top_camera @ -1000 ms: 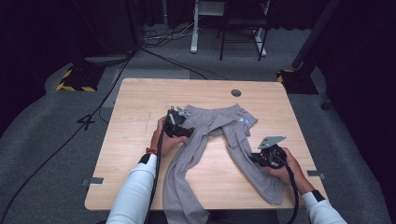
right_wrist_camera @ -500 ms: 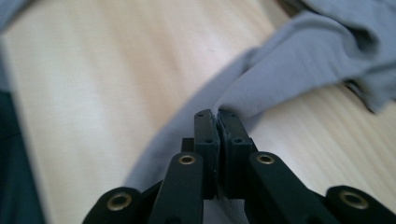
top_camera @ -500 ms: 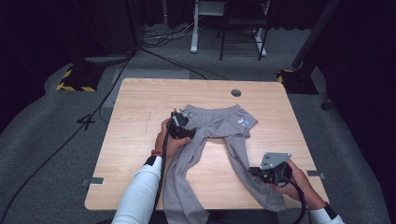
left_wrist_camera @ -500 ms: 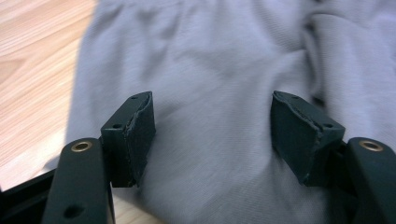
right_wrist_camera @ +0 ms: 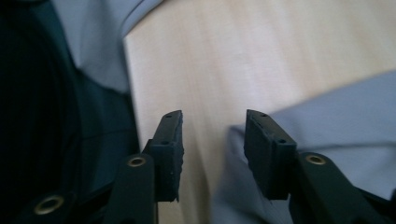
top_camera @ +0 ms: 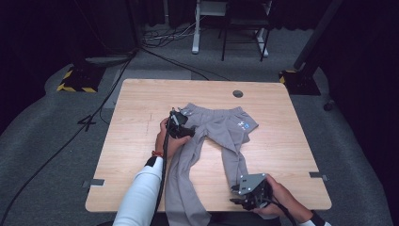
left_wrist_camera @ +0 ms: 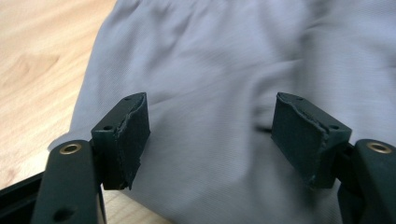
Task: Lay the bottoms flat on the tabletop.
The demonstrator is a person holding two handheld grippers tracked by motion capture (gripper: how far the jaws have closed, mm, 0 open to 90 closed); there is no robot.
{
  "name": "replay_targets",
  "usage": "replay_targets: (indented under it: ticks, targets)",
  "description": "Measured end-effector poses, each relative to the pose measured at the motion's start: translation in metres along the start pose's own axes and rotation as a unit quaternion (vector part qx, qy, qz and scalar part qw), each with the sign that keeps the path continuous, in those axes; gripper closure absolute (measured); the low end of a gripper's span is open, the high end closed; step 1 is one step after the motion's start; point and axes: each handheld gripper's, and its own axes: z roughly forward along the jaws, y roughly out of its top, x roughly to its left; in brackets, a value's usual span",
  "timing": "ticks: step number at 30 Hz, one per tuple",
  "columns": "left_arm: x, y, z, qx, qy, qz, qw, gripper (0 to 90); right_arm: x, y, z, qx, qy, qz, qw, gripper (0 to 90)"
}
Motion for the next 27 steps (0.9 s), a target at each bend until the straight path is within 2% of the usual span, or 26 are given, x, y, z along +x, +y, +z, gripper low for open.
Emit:
replay_targets:
  ticks: [2, 3, 4, 5, 6, 7, 8, 9, 10, 11, 12, 14, 15, 16, 17, 18, 19, 20, 21, 22, 23, 24, 25, 26, 27]
  targets:
    - [-0.006, 0.000, -0.013, -0.022, -0.016, 0.021, 0.9994, 28.1, -0.015, -0.004, -0.015, -0.028, -0.028, 0.034, 0.9986, 52.9]
    - [-0.006, 0.000, -0.013, -0.022, -0.016, 0.021, 0.9994, 27.9, -0.015, -0.004, -0.015, -0.028, -0.028, 0.034, 0.9986, 52.9]
    - [-0.017, 0.002, -0.026, -0.043, -0.045, 0.032, 0.9976, 27.5, -0.032, -0.009, -0.031, -0.054, -0.075, 0.069, 0.9933, 51.8]
    - [-0.017, 0.002, -0.026, -0.043, -0.045, 0.032, 0.9976, 27.1, -0.043, -0.012, -0.037, -0.064, -0.103, 0.088, 0.9887, 52.3]
    - [-0.025, 0.003, -0.031, -0.049, -0.059, 0.038, 0.9964, 27.1, -0.043, -0.012, -0.037, -0.064, -0.103, 0.088, 0.9887, 52.3]
    - [-0.047, 0.005, -0.040, -0.066, -0.087, 0.054, 0.9926, 26.9, -0.069, -0.020, -0.044, -0.064, -0.149, 0.131, 0.9780, 52.2]
    - [-0.059, 0.005, -0.043, -0.074, -0.108, 0.069, 0.9890, 27.0, -0.077, -0.021, -0.043, -0.061, -0.156, 0.144, 0.9752, 52.0]
    - [-0.059, 0.005, -0.043, -0.074, -0.108, 0.069, 0.9890, 26.9, -0.086, -0.023, -0.041, -0.060, -0.157, 0.157, 0.9732, 51.9]
    - [-0.072, 0.005, -0.045, -0.074, -0.129, 0.082, 0.9856, 26.8, -0.092, -0.025, -0.038, -0.058, -0.159, 0.162, 0.9723, 51.6]
    - [-0.085, 0.004, -0.046, -0.074, -0.142, 0.094, 0.9826, 26.8, -0.092, -0.025, -0.038, -0.058, -0.159, 0.162, 0.9723, 51.6]
    - [-0.109, -0.001, -0.046, -0.073, -0.175, 0.116, 0.9750, 26.5, -0.102, -0.025, -0.027, -0.050, -0.149, 0.167, 0.9732, 50.9]
    - [-0.131, -0.006, -0.043, -0.064, -0.208, 0.142, 0.9656, 26.6, -0.107, -0.025, -0.014, -0.042, -0.137, 0.168, 0.9753, 50.5]
    - [-0.131, -0.006, -0.043, -0.064, -0.208, 0.142, 0.9656, 26.6, -0.109, -0.025, -0.008, -0.033, -0.132, 0.169, 0.9761, 49.7]
    - [-0.149, -0.012, -0.038, -0.050, -0.220, 0.166, 0.9599, 27.3, -0.110, -0.024, -0.001, -0.024, -0.130, 0.169, 0.9768, 48.8]
    - [-0.149, -0.012, -0.038, -0.050, -0.220, 0.166, 0.9599, 29.1, -0.110, -0.024, -0.001, -0.024, -0.130, 0.169, 0.9768, 48.8]
    - [-0.160, -0.016, -0.032, -0.031, -0.230, 0.176, 0.9566, 31.7, -0.113, -0.024, 0.009, -0.015, -0.117, 0.175, 0.9774, 48.5]
    - [-0.160, -0.016, -0.032, -0.031, -0.230, 0.176, 0.9566, 33.2, -0.114, -0.024, 0.013, -0.007, -0.117, 0.176, 0.9774, 48.6]
    - [-0.165, -0.019, -0.029, -0.020, -0.225, 0.185, 0.9565, 33.2, -0.114, -0.024, 0.013, -0.007, -0.117, 0.176, 0.9774, 48.6]
    - [-0.167, -0.021, -0.026, -0.016, -0.231, 0.188, 0.9546, 35.2, -0.115, -0.024, 0.017, -0.001, -0.115, 0.176, 0.9777, 48.7]
    - [-0.169, -0.023, -0.024, -0.011, -0.232, 0.191, 0.9535, 42.5, -0.116, -0.025, 0.021, 0.004, -0.112, 0.180, 0.9772, 50.4]
    - [-0.170, -0.025, -0.021, -0.005, -0.226, 0.194, 0.9544, 42.5, -0.116, -0.025, 0.021, 0.004, -0.112, 0.180, 0.9772, 50.4]
    - [-0.171, -0.027, -0.018, 0.007, -0.222, 0.193, 0.9557, 49.8, -0.118, -0.027, 0.023, -0.004, -0.104, 0.185, 0.9771, 51.6]
    - [-0.171, -0.028, -0.015, 0.013, -0.225, 0.198, 0.9540, 49.8, -0.118, -0.027, 0.023, -0.004, -0.104, 0.185, 0.9771, 51.6]
    - [-0.170, -0.029, -0.015, 0.009, -0.231, 0.200, 0.9522, 52.1, -0.119, -0.028, 0.023, -0.007, -0.104, 0.186, 0.9770, 54.1]
    - [-0.169, -0.028, -0.016, 0.009, -0.233, 0.202, 0.9510, 57.7, -0.119, -0.028, 0.022, -0.008, -0.101, 0.188, 0.9768, 59.1]
